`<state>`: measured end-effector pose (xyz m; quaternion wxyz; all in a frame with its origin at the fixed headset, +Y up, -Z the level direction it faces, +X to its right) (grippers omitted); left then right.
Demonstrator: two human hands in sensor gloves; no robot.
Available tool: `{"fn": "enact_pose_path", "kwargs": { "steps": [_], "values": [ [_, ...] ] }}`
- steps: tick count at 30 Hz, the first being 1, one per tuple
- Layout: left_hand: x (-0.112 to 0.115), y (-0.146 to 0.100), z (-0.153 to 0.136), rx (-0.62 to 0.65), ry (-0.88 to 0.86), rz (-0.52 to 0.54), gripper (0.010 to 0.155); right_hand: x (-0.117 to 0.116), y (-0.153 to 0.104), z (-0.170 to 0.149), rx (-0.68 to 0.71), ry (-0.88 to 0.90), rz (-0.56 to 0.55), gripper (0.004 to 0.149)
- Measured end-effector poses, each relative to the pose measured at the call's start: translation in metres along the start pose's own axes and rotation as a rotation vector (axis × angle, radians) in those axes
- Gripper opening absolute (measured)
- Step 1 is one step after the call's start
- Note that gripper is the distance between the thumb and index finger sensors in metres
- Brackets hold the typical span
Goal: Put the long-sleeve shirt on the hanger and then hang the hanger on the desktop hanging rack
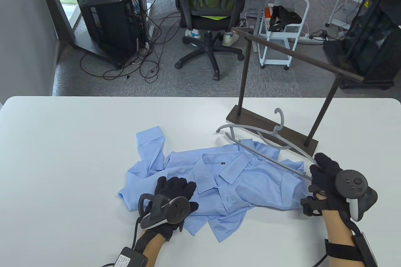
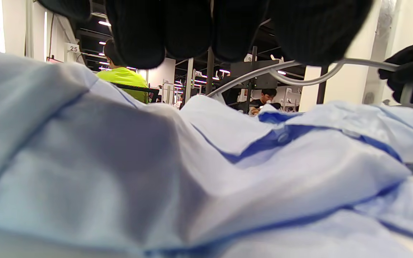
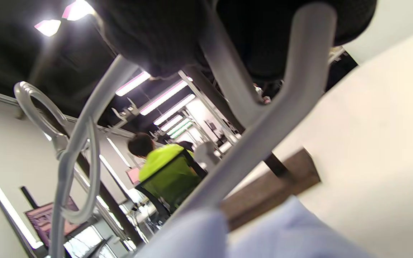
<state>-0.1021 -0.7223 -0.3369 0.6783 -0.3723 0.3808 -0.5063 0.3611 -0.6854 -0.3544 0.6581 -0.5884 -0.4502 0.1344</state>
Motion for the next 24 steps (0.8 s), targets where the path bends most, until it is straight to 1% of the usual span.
{"fn": "enact_pose_path", "kwargs": {
  "steps": [3, 6, 8, 11, 13, 16, 19, 21, 23, 24],
  "values": [
    [-0.014, 0.013, 0.0, -0.03, 0.016, 0.066, 0.061, 0.021, -0.01, 0.016, 0.078, 0.032, -0.038, 0.049],
    [-0.014, 0.03, 0.001, -0.04, 0.052, 0.054, 0.056, 0.035, -0.015, 0.027, 0.123, 0.066, -0.06, 0.049],
    [-0.012, 0.043, -0.001, -0.056, 0.073, 0.041, 0.052, 0.04, -0.018, 0.032, 0.147, 0.087, -0.066, 0.049],
    [-0.004, 0.063, -0.004, -0.091, 0.073, 0.02, 0.052, 0.045, -0.02, 0.036, 0.164, 0.091, -0.071, 0.049],
    [0.005, 0.074, -0.006, -0.114, 0.071, -0.005, 0.057, 0.047, -0.021, 0.037, 0.175, 0.085, -0.071, 0.049],
    [0.02, 0.087, -0.004, -0.129, 0.087, -0.068, 0.063, 0.051, -0.02, 0.035, 0.171, 0.081, -0.071, 0.049],
    [0.034, 0.096, -0.003, -0.153, 0.138, -0.141, 0.065, 0.052, -0.018, 0.031, 0.162, 0.101, -0.059, 0.049],
    [0.045, 0.101, -0.001, -0.158, 0.185, -0.2, 0.064, 0.052, -0.016, 0.027, 0.16, 0.13, -0.038, 0.049],
    [0.05, 0.104, -0.002, -0.165, 0.214, -0.224, 0.058, 0.052, -0.015, 0.025, 0.161, 0.154, -0.03, 0.048],
    [0.05, 0.105, -0.004, -0.174, 0.216, -0.214, 0.054, 0.053, -0.014, 0.023, 0.157, 0.164, -0.033, 0.047]
  ]
}}
Point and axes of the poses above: the tracker on the back of each hand, its own z axis roughly to the thumb side, its own y axis roughly from the wrist to the fingertips, x = y × z, the point moved 5 cm from there along y, roughly from the wrist to the fingertips, and after that the axes turned 5 degrees about z, right-handed, at the moved point
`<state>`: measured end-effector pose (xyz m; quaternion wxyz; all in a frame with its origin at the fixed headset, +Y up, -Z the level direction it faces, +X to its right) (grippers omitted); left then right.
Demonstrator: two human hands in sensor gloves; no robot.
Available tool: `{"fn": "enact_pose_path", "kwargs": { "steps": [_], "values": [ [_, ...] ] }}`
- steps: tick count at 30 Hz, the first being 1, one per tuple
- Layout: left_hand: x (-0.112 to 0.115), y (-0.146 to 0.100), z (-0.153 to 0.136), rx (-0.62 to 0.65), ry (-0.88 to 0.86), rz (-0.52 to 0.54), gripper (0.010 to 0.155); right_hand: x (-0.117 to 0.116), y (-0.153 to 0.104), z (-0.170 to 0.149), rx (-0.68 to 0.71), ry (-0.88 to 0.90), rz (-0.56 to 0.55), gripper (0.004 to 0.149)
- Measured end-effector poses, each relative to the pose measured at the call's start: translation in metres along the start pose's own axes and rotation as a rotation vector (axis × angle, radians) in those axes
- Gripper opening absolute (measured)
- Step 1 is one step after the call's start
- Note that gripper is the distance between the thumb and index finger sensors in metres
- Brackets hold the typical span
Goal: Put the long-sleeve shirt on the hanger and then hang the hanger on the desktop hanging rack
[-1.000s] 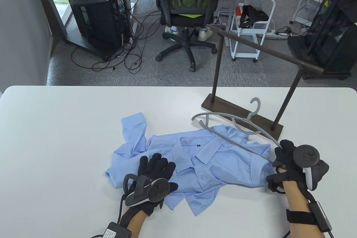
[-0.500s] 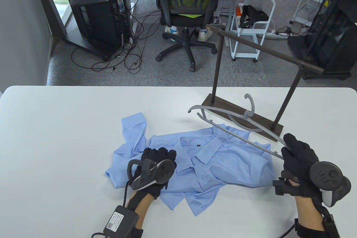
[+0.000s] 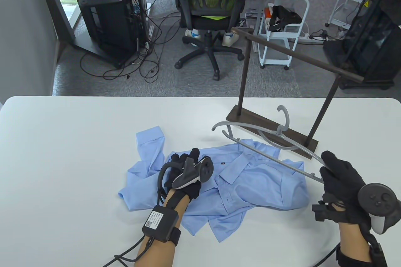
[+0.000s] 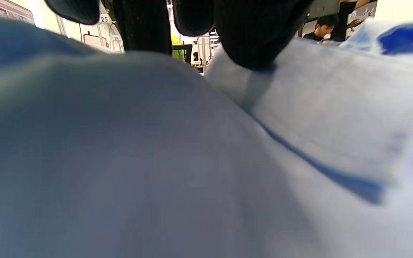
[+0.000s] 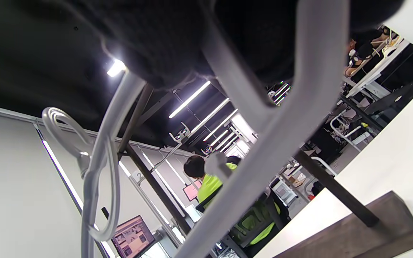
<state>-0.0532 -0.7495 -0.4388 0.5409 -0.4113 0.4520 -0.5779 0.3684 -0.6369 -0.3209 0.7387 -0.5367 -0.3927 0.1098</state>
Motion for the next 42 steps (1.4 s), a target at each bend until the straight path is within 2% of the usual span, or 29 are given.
{"fn": "enact_pose_path", "kwargs": {
  "steps": [2, 5, 9, 16, 19, 25, 32, 37, 42],
  "values": [
    [-0.004, 0.0, -0.005, -0.019, -0.023, 0.039, 0.047, 0.002, 0.0, -0.003, -0.005, 0.013, -0.005, 0.046],
    [-0.018, -0.005, -0.013, -0.023, -0.054, 0.098, 0.045, 0.008, 0.002, -0.007, -0.004, 0.037, -0.011, 0.045],
    [-0.042, -0.019, -0.024, -0.019, -0.061, 0.185, 0.044, 0.012, 0.005, -0.013, -0.018, 0.095, 0.041, 0.045],
    [-0.079, -0.061, -0.03, 0.037, -0.107, 0.379, 0.043, 0.006, 0.008, -0.017, 0.001, 0.156, 0.174, 0.046],
    [-0.097, -0.089, -0.025, 0.072, -0.131, 0.544, 0.043, -0.008, 0.007, -0.006, 0.056, 0.158, 0.226, 0.046],
    [-0.108, -0.122, -0.007, 0.126, -0.14, 0.612, 0.043, -0.05, 0.0, 0.016, 0.121, 0.22, 0.373, 0.047],
    [-0.103, -0.139, 0.003, 0.146, -0.146, 0.656, 0.043, -0.102, -0.016, 0.041, 0.166, 0.237, 0.538, 0.05],
    [-0.104, -0.149, 0.008, 0.167, -0.14, 0.688, 0.042, -0.135, -0.032, 0.057, 0.188, 0.261, 0.607, 0.051],
    [-0.105, -0.155, 0.009, 0.177, -0.127, 0.716, 0.044, -0.151, -0.042, 0.06, 0.188, 0.292, 0.601, 0.051]
  ]
}}
Point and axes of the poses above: the tracker on the back of each hand, its own z axis roughly to the thumb side, its own y axis roughly from the wrist to the fingertips, x = y × z, the point moved 5 cm from there along y, roughly from the wrist to the fingertips, and after that the axes turned 5 degrees about z, right-handed, at the moved point
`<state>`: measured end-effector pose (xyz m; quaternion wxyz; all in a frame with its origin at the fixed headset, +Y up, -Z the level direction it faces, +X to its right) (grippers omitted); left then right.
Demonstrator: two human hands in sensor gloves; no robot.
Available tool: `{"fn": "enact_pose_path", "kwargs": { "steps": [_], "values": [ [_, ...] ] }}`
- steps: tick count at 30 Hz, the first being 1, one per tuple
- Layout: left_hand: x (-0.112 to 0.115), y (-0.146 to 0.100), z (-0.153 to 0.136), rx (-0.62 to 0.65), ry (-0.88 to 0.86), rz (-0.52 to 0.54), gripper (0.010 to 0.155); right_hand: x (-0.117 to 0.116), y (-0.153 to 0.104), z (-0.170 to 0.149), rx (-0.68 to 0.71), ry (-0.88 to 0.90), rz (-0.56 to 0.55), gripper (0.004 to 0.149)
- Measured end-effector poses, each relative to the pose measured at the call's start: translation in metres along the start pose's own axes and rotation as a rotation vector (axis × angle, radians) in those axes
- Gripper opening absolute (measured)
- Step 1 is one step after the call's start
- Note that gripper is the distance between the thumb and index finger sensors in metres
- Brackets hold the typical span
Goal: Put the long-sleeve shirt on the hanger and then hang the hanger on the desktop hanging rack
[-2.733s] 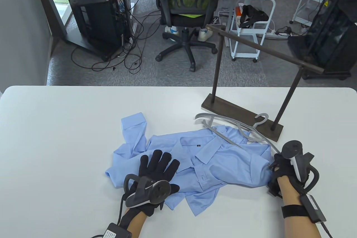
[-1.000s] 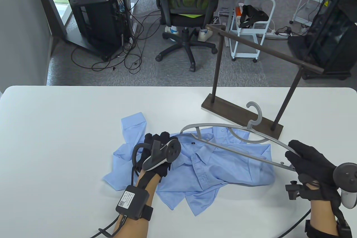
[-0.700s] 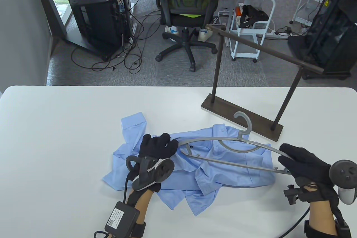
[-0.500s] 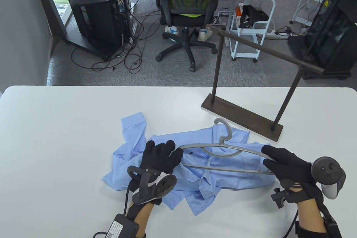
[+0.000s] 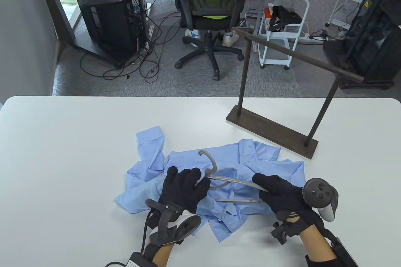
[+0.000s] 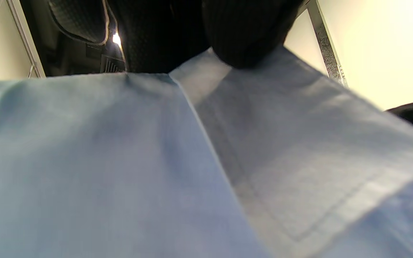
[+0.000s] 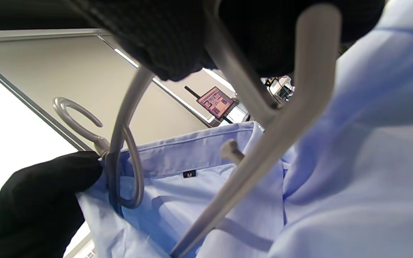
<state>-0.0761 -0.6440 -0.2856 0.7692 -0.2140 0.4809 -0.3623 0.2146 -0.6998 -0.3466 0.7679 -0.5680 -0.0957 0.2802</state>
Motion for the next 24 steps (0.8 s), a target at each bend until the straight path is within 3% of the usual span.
{"fn": "enact_pose_path", "kwargs": {
  "steps": [3, 7, 12, 16, 17, 19, 20, 23, 24],
  "values": [
    [-0.003, -0.004, -0.009, -0.008, -0.092, 0.019, 0.059, -0.001, -0.001, -0.005, 0.005, 0.014, -0.032, 0.051],
    [-0.014, -0.007, -0.031, -0.111, -0.105, 0.107, 0.061, 0.002, -0.001, -0.007, 0.026, 0.035, -0.045, 0.051],
    [0.007, -0.01, -0.054, -0.234, -0.178, -0.01, 0.071, -0.001, -0.001, 0.002, 0.085, -0.006, -0.037, 0.051],
    [0.025, -0.009, -0.057, -0.254, -0.265, -0.117, 0.065, -0.005, -0.002, 0.006, 0.097, -0.049, -0.029, 0.051],
    [0.028, -0.01, -0.058, -0.257, -0.276, -0.126, 0.064, -0.006, -0.001, 0.006, 0.094, -0.059, -0.026, 0.051],
    [0.027, -0.013, -0.059, -0.299, -0.317, -0.043, 0.061, -0.007, -0.001, 0.005, 0.08, -0.037, -0.016, 0.051],
    [0.027, -0.013, -0.056, -0.281, -0.272, -0.039, 0.059, -0.006, -0.002, 0.006, 0.058, -0.077, -0.038, 0.051],
    [0.024, -0.013, -0.054, -0.291, -0.243, 0.001, 0.058, 0.003, -0.012, 0.025, 0.038, -0.302, -0.159, 0.073],
    [0.024, -0.014, -0.055, -0.3, -0.254, 0.001, 0.058, 0.008, -0.019, 0.039, 0.065, -0.39, -0.246, 0.074]
  ]
}}
Point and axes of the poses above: the tracker on the back of each hand, its own z axis roughly to the thumb side, its own y axis roughly from the wrist to the fingertips, x = y × z, the point moved 5 cm from there along y, roughly from the wrist to the fingertips, and after that the axes turned 5 degrees about z, right-handed, at the moved point
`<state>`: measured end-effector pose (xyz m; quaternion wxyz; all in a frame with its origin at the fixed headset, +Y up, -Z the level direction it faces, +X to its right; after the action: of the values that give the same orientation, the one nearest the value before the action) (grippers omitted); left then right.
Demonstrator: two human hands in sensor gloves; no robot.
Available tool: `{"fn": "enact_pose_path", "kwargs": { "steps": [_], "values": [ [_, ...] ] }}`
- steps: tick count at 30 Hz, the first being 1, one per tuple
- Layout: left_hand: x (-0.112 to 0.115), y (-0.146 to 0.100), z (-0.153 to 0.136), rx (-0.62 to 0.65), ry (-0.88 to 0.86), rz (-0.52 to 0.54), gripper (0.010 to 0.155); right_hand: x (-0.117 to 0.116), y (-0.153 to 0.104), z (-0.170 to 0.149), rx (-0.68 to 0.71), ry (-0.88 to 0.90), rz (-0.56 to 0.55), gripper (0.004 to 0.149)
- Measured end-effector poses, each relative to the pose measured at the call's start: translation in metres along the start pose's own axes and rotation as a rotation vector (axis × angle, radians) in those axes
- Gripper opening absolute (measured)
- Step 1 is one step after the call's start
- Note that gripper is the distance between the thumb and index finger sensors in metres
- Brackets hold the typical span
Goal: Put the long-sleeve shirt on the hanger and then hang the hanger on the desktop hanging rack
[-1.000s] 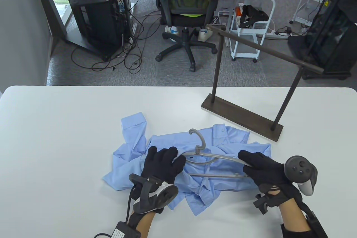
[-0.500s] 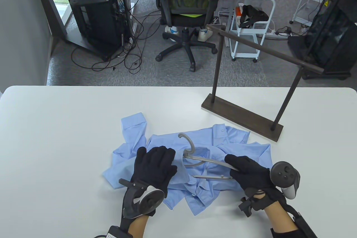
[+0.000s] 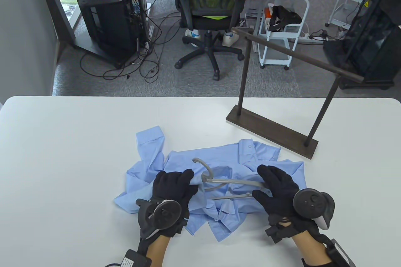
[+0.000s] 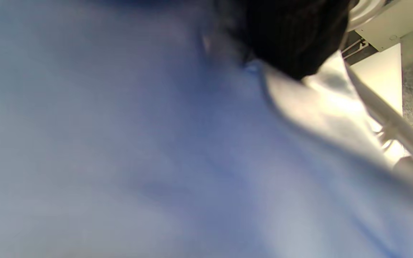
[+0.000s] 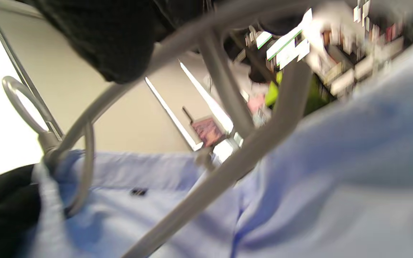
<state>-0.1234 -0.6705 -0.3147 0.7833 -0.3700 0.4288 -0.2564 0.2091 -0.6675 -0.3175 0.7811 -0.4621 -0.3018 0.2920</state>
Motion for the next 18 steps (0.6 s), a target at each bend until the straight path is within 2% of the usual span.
{"fn": "enact_pose_path", "kwargs": {
  "steps": [2, 4, 5, 6, 9, 11, 15, 18],
  "values": [
    [-0.001, 0.0, -0.001, -0.001, 0.002, 0.004, 0.057, 0.013, -0.007, 0.019, 0.054, -0.102, -0.11, 0.068],
    [-0.002, 0.0, -0.002, -0.016, 0.001, 0.015, 0.058, 0.02, -0.017, 0.048, 0.166, -0.128, -0.201, 0.047],
    [-0.002, -0.001, -0.003, -0.025, 0.0, 0.021, 0.058, 0.013, -0.02, 0.058, 0.21, -0.11, -0.182, 0.041],
    [-0.002, -0.001, -0.003, -0.031, -0.003, 0.023, 0.058, 0.008, -0.021, 0.062, 0.209, -0.112, -0.169, 0.041],
    [-0.001, -0.001, -0.003, -0.041, -0.019, 0.023, 0.058, -0.036, -0.02, 0.069, 0.149, -0.183, 0.006, 0.043],
    [-0.001, -0.001, 0.0, -0.034, -0.019, 0.026, 0.059, -0.07, -0.014, 0.063, 0.071, -0.264, 0.149, 0.054],
    [-0.003, -0.001, 0.003, -0.025, -0.018, 0.033, 0.058, -0.102, -0.005, 0.051, -0.054, -0.383, 0.276, 0.08],
    [-0.003, -0.001, 0.002, -0.024, -0.017, 0.034, 0.058, -0.12, -0.004, 0.045, -0.102, -0.441, 0.342, 0.08]
  ]
}}
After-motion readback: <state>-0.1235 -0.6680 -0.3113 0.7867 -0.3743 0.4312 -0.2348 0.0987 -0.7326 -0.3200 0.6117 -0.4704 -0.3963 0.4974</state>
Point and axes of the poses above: the tracker on the back of each hand, its own z axis roughly to the thumb side, its own y axis roughly from the wrist to the fingertips, x = y × z, the point moved 5 cm from there along y, roughly from the wrist to the fingertips, and after that the axes turned 5 degrees about z, right-handed, at the moved point
